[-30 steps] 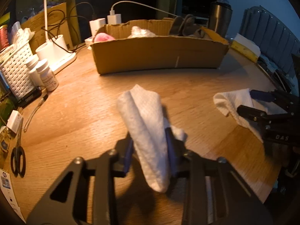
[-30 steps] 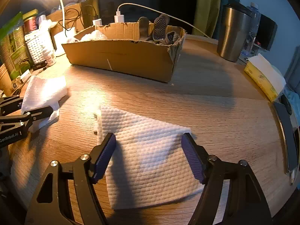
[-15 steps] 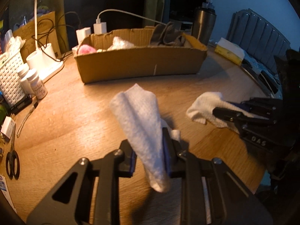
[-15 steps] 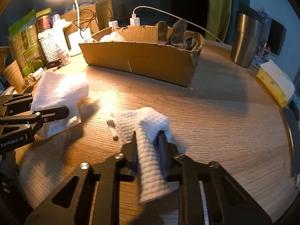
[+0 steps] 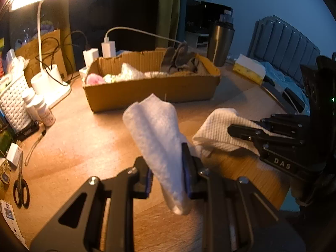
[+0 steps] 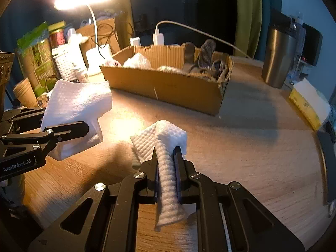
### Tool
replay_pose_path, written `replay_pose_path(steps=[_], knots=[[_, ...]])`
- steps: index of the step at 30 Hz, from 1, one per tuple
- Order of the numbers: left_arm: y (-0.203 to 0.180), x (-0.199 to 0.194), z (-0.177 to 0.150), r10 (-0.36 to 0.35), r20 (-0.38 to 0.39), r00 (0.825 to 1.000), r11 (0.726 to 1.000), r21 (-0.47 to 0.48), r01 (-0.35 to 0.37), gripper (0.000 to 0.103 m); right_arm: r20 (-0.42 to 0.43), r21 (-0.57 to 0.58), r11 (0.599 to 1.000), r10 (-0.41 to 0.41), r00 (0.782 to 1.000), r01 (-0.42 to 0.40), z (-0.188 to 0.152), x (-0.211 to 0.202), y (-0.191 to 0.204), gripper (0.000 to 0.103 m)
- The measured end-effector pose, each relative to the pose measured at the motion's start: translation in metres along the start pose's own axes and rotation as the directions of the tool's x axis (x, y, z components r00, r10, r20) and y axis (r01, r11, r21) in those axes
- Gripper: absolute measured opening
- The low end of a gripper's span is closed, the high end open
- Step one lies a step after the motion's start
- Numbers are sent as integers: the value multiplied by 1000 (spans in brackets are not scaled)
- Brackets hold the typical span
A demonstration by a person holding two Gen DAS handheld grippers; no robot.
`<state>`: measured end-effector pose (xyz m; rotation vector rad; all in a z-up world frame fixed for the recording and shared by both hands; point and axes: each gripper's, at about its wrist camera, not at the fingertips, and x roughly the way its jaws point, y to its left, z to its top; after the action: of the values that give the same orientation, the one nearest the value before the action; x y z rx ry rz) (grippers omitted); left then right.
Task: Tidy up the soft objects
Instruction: 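Carry paper towel with left gripper while right gripper carries its towel over the box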
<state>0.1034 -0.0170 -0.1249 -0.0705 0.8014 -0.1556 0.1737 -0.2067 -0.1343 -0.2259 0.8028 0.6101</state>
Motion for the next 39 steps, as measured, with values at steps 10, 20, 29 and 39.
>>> replay_pose_path(steps=[10,20,29,39], knots=[[-1,-14,16,-21,48,999,1000,0,21,24,49,3,1000,-5,999,4,17,-17,-3,13],[5,-26,37,-31,97,995,999,-12,33,24,97,1,1000,-14,995,14,39,-30,-9,13],[7,-33,55,-24,139,990,1000,1,24,24,132,-3,1000,-21,991,21,58,-37,-11,13],[15,-37,74,-16,185,983,1000,-2,17,24,151,-10,999,-30,988,32,76,-36,-14,13]])
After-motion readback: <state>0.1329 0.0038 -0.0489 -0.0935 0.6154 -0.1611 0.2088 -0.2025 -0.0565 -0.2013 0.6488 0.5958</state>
